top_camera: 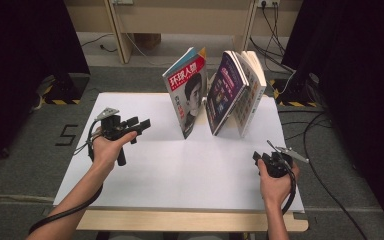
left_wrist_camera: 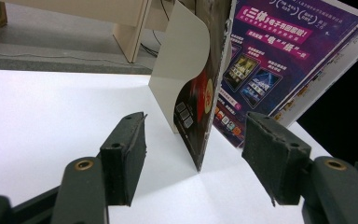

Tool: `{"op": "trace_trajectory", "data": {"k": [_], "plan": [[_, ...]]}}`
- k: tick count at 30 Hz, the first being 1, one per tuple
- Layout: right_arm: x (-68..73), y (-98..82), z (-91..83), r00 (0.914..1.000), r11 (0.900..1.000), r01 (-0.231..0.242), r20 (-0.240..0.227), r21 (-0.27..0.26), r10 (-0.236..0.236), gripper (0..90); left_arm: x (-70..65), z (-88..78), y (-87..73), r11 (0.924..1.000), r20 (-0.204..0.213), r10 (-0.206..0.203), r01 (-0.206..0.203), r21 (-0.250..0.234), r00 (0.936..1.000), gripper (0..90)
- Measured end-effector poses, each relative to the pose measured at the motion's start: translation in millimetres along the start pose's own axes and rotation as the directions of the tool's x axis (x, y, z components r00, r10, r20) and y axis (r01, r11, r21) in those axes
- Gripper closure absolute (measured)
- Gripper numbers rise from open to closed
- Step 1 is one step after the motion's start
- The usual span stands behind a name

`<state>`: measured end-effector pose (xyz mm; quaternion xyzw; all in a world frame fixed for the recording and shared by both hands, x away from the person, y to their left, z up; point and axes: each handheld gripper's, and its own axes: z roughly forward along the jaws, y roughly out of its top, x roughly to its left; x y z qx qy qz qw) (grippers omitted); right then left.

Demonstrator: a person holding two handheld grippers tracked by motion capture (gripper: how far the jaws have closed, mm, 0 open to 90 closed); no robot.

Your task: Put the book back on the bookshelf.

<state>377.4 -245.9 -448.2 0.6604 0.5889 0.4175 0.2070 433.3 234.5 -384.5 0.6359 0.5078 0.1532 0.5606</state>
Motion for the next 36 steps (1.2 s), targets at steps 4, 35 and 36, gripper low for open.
{"op": "trace_trajectory", "data": {"k": [4,35,36], "plan": [[0.1,-0.2,0.2,1.0,1.0,0.0,0.002,-0.003,0.0,60.0,3.7,-4.6,-1.3,1.0,-0.008,-0.002,0.002,0.001,1.0,38.4],[1.2,-1.9,1.7,0.9999,1.0,0.008,0.008,0.001,-0.008,59.9,28.1,-39.3,-25.0,0.9997,-0.041,-0.023,0.023,-0.008,0.9989,38.3],[0.9,-2.0,1.9,0.9999,1.0,0.01,0.006,0.002,-0.01,59.9,28.9,-40.2,-26.3,0.9997,-0.043,-0.025,0.025,-0.006,0.9988,38.3]]}}
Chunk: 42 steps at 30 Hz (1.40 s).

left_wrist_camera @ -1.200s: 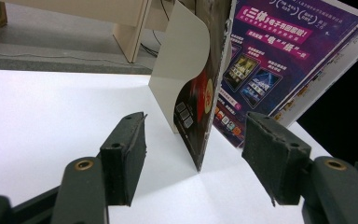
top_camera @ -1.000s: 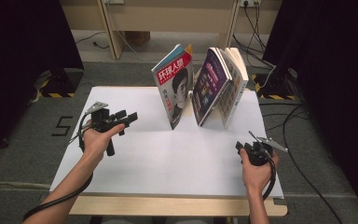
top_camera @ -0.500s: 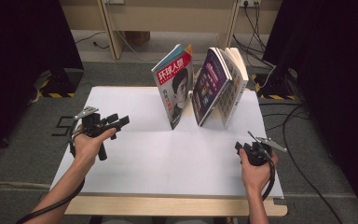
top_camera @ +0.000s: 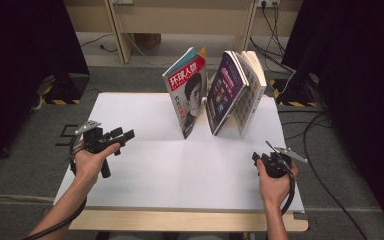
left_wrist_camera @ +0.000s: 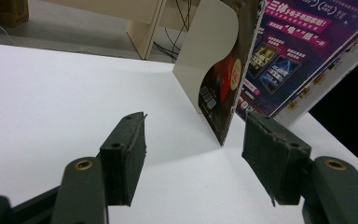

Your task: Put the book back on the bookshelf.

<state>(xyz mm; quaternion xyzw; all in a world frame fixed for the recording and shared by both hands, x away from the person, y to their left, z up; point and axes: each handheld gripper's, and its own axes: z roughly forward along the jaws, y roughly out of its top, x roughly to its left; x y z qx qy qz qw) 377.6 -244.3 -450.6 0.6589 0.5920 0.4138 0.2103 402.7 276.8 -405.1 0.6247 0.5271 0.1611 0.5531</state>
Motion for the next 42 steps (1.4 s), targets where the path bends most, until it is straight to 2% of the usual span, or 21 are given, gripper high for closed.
{"op": "trace_trajectory", "data": {"k": [35,39,42], "plan": [[1.2,-0.5,-0.2,1.0,1.0,-0.002,0.004,0.002,0.002,59.8,29.3,-27.5,-36.4,0.9992,-0.066,-0.031,0.032,0.021,0.9974,38.4],[1.3,-0.8,0.3,1.0,1.0,0.002,0.003,0.002,-0.002,59.8,34.3,-30.0,-41.2,0.9993,-0.086,-0.024,0.026,0.026,0.996,38.4],[1.6,-1.1,0.4,1.0,1.0,-0.006,0.003,0.006,0.006,59.8,38.5,-30.8,-46.6,0.9988,-0.097,-0.033,0.036,0.034,0.9947,38.5]]}}
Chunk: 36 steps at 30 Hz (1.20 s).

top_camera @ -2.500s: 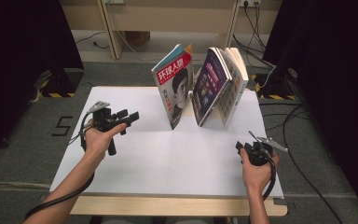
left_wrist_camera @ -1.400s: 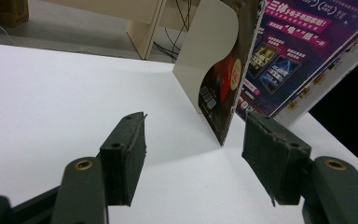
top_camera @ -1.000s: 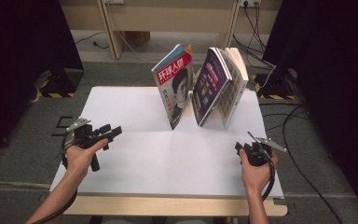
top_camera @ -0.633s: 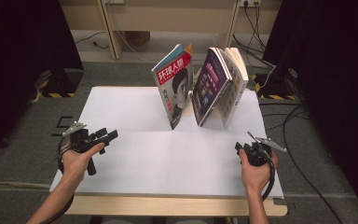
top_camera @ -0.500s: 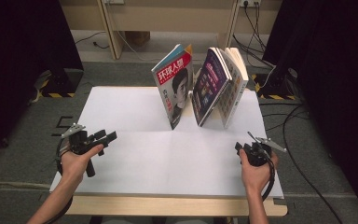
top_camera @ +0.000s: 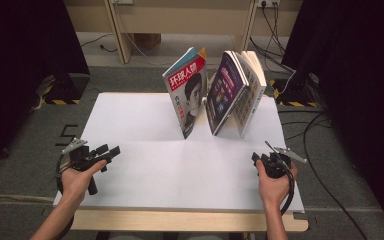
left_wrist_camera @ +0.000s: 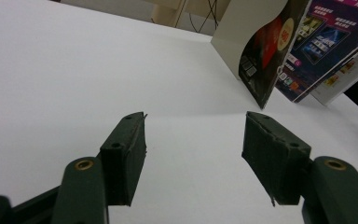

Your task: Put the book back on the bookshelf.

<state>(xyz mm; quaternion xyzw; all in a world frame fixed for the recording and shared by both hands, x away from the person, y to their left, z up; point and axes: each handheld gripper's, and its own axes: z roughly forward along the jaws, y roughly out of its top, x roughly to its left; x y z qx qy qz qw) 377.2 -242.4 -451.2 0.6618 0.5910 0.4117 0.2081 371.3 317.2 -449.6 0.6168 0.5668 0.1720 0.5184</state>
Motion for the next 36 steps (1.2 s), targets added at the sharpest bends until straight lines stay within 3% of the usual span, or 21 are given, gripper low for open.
{"op": "trace_trajectory", "data": {"k": [19,28,36], "plan": [[-0.2,-1.1,1.4,1.0,1.0,0.004,0.003,0.005,-0.004,59.7,19.5,2.1,-25.1,0.9996,-0.053,0.004,-0.003,0.028,0.9986,38.8],[-1.0,-1.3,0.7,1.0,1.0,-0.002,0.006,0.006,0.002,59.6,28.4,4.0,-39.3,0.9998,-0.083,0.013,-0.011,0.019,0.9964,39.0],[-0.2,-0.8,1.0,0.9999,1.0,0.009,0.012,0.005,-0.009,59.2,28.8,2.1,-45.9,0.9994,-0.079,0.025,-0.023,0.025,0.9966,39.0]]}}
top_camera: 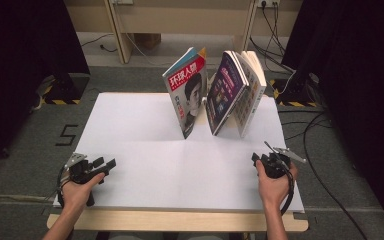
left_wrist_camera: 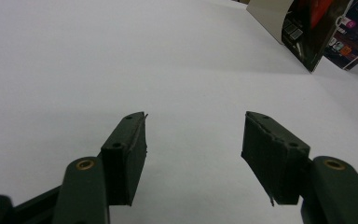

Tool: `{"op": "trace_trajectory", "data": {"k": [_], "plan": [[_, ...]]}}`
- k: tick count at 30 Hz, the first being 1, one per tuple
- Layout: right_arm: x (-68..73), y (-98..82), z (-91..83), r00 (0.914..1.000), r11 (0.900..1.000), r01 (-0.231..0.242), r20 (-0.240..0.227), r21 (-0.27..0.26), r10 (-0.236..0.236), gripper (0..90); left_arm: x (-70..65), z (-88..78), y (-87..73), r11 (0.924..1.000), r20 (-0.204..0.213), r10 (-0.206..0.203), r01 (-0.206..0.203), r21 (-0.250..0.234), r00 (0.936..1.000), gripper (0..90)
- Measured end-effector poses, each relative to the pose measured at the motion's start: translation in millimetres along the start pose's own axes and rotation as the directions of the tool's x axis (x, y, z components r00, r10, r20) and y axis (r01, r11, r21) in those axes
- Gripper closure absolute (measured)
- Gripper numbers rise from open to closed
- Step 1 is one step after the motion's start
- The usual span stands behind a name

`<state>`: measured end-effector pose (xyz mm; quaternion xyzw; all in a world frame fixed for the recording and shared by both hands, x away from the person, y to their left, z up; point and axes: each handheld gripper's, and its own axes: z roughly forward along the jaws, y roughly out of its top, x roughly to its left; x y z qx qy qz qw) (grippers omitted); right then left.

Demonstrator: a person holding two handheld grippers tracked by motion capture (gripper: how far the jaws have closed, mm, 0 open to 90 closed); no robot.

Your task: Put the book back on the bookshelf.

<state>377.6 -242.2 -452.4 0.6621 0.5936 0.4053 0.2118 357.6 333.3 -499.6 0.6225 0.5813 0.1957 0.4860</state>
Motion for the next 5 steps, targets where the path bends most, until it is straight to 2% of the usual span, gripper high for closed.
{"op": "trace_trajectory", "data": {"k": [5], "plan": [[-1.4,-0.3,1.1,1.0,1.0,0.002,-0.002,0.003,-0.002,59.1,0.4,-0.1,-0.1,1.0,-0.001,-0.002,0.002,0.0,1.0,39.0]]}}
